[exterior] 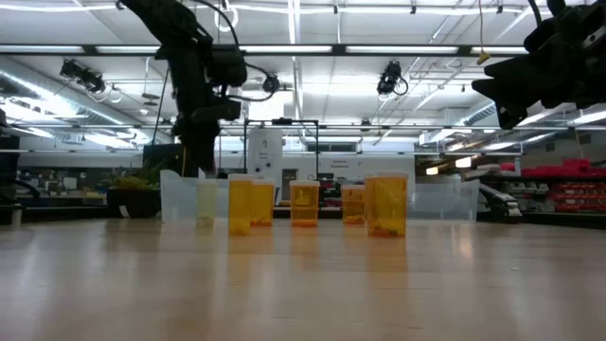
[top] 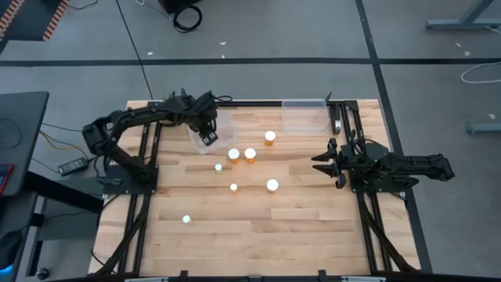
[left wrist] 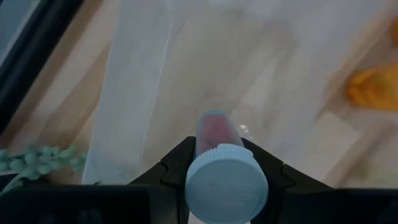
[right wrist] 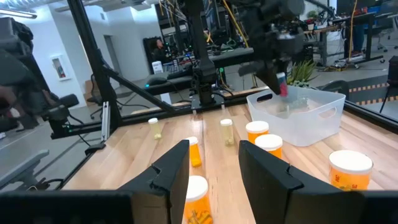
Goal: Pick and place medicine bottles into bin by pill shape (circle, oval)
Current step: Put the blue small pill bottle into the left transparent bin
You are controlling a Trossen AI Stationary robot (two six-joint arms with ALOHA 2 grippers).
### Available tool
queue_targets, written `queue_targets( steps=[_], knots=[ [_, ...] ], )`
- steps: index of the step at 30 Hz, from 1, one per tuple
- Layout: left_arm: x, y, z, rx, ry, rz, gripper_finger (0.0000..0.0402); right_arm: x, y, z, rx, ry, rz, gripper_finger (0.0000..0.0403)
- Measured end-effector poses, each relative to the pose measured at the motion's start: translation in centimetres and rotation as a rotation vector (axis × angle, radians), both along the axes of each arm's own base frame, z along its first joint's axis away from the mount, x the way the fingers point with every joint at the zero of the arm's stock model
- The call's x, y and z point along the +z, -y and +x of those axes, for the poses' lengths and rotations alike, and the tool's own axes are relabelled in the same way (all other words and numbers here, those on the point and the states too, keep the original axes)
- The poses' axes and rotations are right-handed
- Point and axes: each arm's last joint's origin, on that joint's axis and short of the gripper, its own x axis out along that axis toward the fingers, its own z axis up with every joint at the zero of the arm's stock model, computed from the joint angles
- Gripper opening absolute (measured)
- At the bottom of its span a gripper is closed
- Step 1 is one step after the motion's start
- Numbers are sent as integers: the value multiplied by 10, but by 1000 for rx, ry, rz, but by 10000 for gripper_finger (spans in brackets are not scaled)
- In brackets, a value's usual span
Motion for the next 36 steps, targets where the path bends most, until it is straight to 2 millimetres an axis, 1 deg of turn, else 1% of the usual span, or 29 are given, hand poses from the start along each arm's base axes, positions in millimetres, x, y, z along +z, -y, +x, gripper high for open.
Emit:
queue_targets(
  steps=[5, 10, 16, 20, 22, 30, 36],
  knots=[
    [-21, -9, 5, 5, -58, -35, 116, 0, 0, 0, 0, 0, 0, 147],
    [-43, -14, 9, -7, -122, -75, 116, 0, 0, 0, 0, 0, 0, 147],
    [-59, -17, 11, -9, -170, -107, 117, 0, 0, 0, 0, 0, 0, 147],
    [-60, -19, 11, -6, -168, -106, 117, 0, 0, 0, 0, 0, 0, 147],
    [-60, -19, 11, -6, -169, -107, 123, 0, 0, 0, 0, 1, 0, 147],
    [-59, -20, 10, 3, -177, -101, 186, 0, 0, 0, 0, 0, 0, 147],
    [-46, -25, 16, 0, -146, -76, 219, 0, 0, 0, 0, 0, 0, 147]
  ],
)
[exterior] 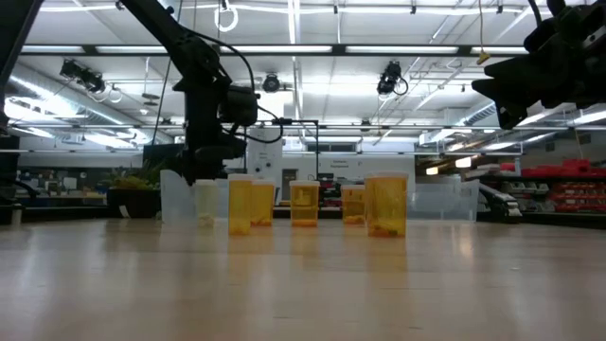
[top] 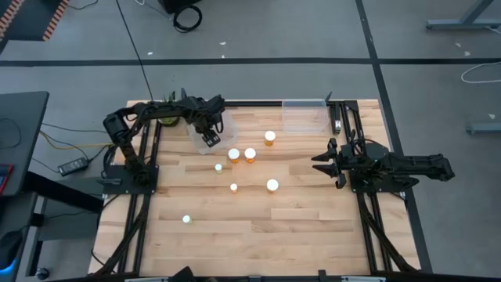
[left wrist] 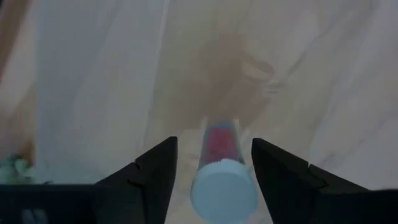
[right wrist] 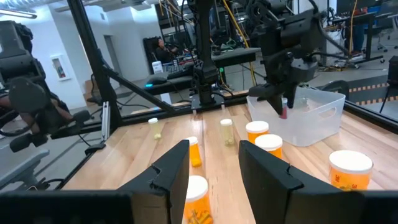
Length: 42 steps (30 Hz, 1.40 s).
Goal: Pick and place medicine bottles into bin by pill shape (circle, oval)
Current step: Put the blue small pill bottle into the left transparent bin
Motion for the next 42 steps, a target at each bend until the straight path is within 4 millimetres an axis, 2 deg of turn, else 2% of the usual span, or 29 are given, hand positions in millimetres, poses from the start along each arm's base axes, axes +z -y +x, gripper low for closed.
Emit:
queue_targets(
  steps=[7, 17, 22, 42],
  knots=[
    [10, -4, 6, -15, 30, 24, 217, 0, 0, 0, 0, 0, 0, 147],
    [8, -2, 2, -29, -10, 1, 186, 0, 0, 0, 0, 0, 0, 147],
    [8, -3, 2, -48, -48, 52, 173, 0, 0, 0, 0, 0, 0, 147],
    [8, -3, 1, -108, -95, 90, 139, 0, 0, 0, 0, 0, 0, 147]
  ],
)
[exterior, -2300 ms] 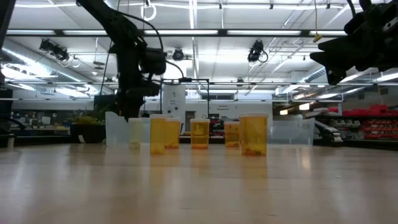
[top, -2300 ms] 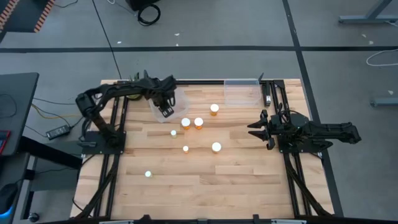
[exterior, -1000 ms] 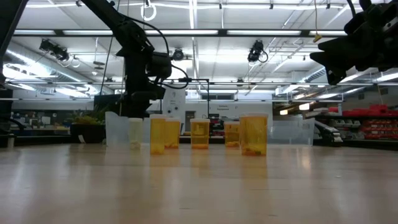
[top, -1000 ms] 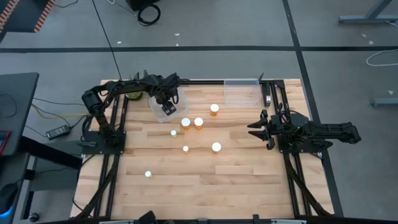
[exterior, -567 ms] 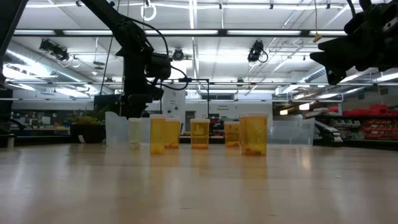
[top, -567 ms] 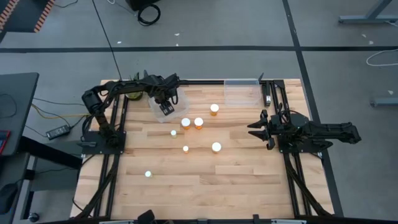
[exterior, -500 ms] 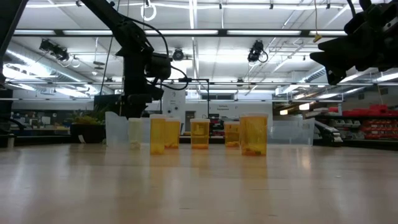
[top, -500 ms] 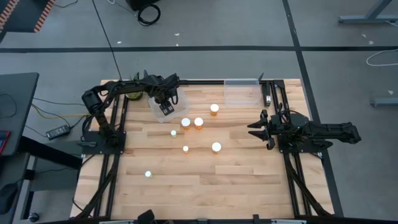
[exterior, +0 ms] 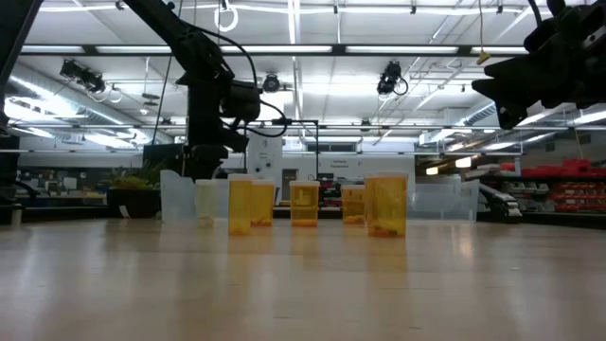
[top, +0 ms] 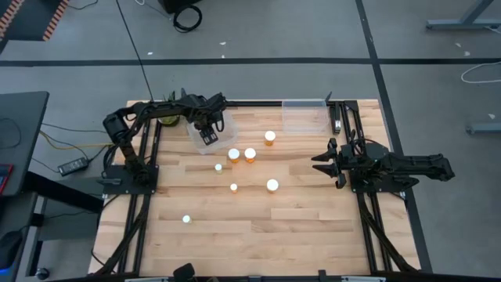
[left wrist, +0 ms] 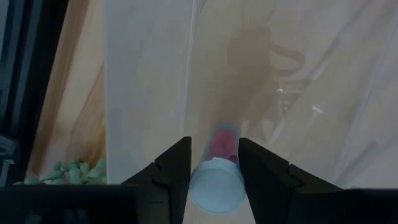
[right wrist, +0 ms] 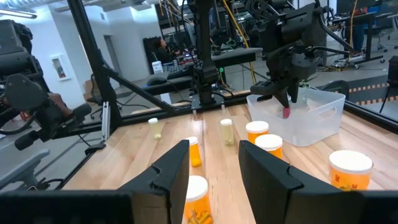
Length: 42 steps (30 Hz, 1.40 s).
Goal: Pick and place medicine bottles into bin by pill shape (circle, oval)
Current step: Put the blue small pill bottle into the left transparent bin, then put the yellow small pill bottle into the left transparent bin
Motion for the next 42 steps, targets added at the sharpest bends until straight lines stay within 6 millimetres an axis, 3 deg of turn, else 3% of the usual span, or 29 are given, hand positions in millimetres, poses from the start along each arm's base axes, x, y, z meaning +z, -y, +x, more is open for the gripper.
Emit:
queue_targets(
  steps=[16, 24, 34, 42],
  knots=[
    [1, -2, 2, -21, 12, 22, 160, 0, 0, 0, 0, 0, 0, 147],
    [14, -1, 1, -43, 52, 73, 160, 0, 0, 0, 0, -1, 0, 147],
    [34, 25, 10, -119, 199, -13, 160, 0, 0, 0, 0, 0, 0, 147],
    [33, 56, 24, -143, 222, -95, 163, 0, 0, 0, 0, 0, 0, 147]
  ],
)
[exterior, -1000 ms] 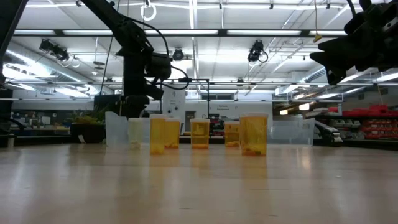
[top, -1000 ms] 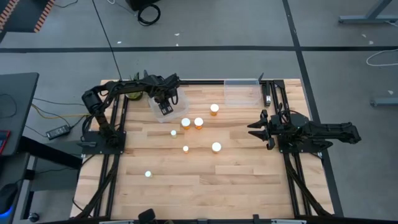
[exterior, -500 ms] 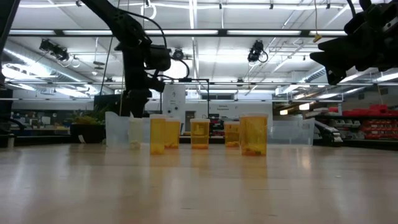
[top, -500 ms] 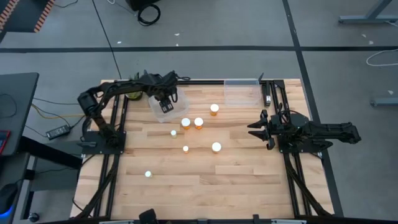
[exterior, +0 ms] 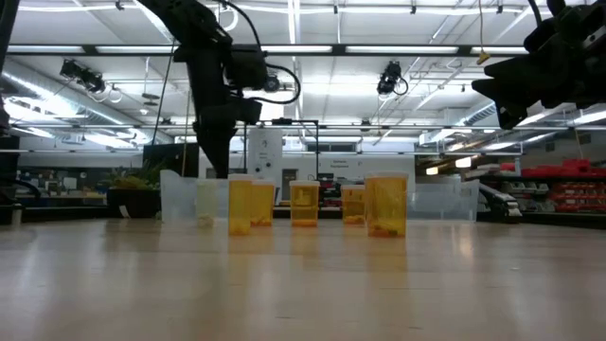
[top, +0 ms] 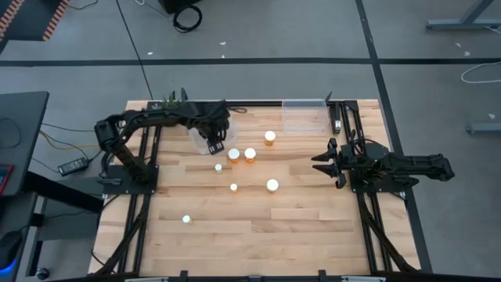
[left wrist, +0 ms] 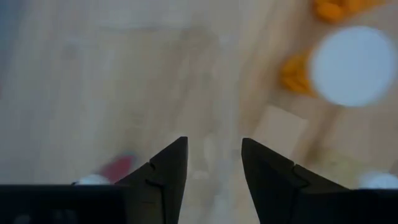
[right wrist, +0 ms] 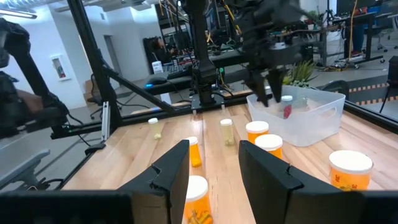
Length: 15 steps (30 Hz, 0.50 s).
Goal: Pick and place medicine bottles into bin by pill shape (circle, oval)
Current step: Put the yellow small pill bottle into the left transparent bin
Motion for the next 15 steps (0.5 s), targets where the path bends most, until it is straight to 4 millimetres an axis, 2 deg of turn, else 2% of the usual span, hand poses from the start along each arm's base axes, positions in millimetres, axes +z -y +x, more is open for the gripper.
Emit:
queue_targets(
  steps=[8, 15],
  knots=[
    [-1, 36, 10, -36, -32, -37, 189, 0, 0, 0, 0, -1, 0, 147],
    [-1, 53, 15, -27, -24, -50, 233, 0, 0, 0, 0, 0, 0, 147]
  ],
)
